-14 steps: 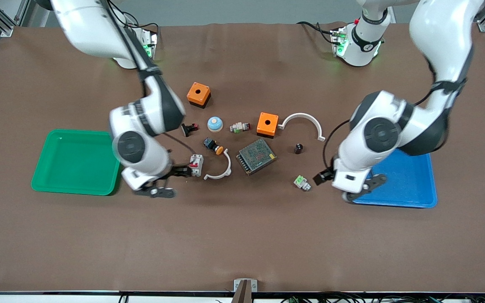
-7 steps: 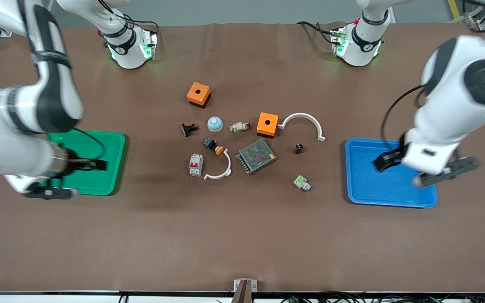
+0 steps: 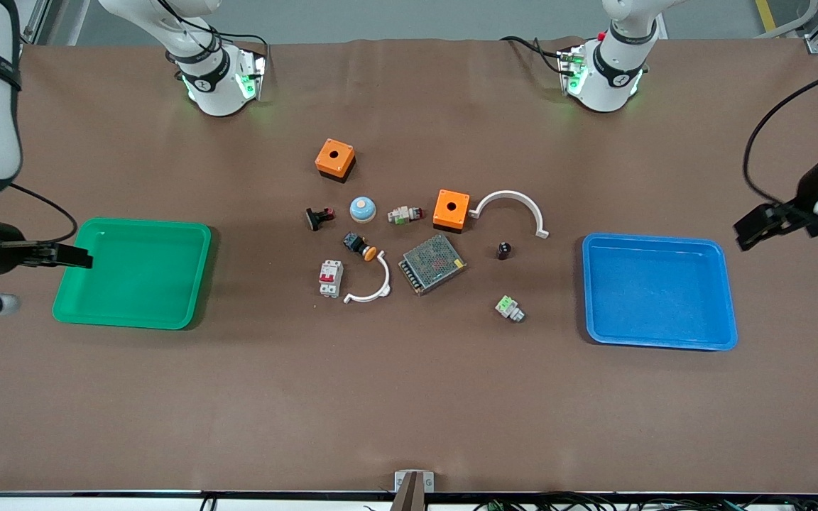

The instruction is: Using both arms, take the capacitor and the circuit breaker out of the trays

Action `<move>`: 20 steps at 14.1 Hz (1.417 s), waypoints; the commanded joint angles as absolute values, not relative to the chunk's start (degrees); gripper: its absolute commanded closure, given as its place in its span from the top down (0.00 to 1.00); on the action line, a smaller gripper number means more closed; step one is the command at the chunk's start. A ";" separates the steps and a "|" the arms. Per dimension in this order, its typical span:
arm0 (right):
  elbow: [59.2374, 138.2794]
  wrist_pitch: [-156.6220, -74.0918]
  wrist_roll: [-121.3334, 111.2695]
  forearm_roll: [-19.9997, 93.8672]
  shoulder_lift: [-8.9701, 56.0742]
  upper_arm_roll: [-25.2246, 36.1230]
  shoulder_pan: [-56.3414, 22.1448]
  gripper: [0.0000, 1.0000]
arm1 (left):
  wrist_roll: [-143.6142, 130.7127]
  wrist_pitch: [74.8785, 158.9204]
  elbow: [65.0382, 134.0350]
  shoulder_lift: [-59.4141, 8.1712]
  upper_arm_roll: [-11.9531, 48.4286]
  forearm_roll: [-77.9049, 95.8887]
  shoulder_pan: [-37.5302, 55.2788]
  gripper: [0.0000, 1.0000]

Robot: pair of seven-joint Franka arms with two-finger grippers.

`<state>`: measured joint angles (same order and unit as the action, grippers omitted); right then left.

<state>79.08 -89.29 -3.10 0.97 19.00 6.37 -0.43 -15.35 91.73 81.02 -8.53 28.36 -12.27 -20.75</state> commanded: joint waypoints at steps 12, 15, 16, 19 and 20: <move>95.01 -93.26 -3.78 -0.09 3.00 5.36 0.88 1.00 | -2.46 85.96 88.85 3.95 2.19 -0.70 -1.85 1.00; 96.06 -92.81 -3.87 -0.70 0.80 5.27 0.97 1.00 | -2.37 85.43 90.08 5.71 3.25 -0.70 -1.67 1.00; 96.06 -92.12 -3.87 -0.70 0.36 5.27 0.97 1.00 | -2.37 85.34 90.78 5.80 4.12 -0.70 -1.67 1.00; 96.06 -91.06 -3.87 -0.79 -1.05 5.27 0.88 1.00 | -2.46 85.78 92.36 5.36 5.27 -0.70 -1.49 1.00; 96.33 -91.05 -3.87 -0.79 -1.75 5.27 0.88 1.00 | -2.46 85.78 92.55 5.54 5.88 -0.70 -1.58 1.00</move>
<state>93.77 -90.90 -3.31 0.31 1.26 6.16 0.12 -3.42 85.46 90.57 4.22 5.28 -1.71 -1.43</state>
